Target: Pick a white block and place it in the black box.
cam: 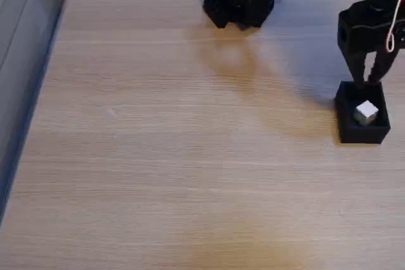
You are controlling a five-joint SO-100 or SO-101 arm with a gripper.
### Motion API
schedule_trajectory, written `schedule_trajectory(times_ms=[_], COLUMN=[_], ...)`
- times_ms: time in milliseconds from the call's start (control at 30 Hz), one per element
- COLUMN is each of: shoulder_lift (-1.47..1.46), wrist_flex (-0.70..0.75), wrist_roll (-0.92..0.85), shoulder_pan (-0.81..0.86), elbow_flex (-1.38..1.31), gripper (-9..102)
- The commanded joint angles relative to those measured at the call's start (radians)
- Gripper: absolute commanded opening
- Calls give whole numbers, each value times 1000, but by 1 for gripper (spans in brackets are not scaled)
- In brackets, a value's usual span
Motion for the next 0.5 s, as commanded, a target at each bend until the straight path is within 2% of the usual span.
schedule_trajectory(times_ms=[0, 200, 467], shoulder_lift=[86, 261, 540], wrist_flex=[6, -69, -270], wrist_roll=[-23, -137, -344], shoulder_pan=[20, 87, 212], elbow_flex=[31, 245, 634], gripper=[0, 0, 0])
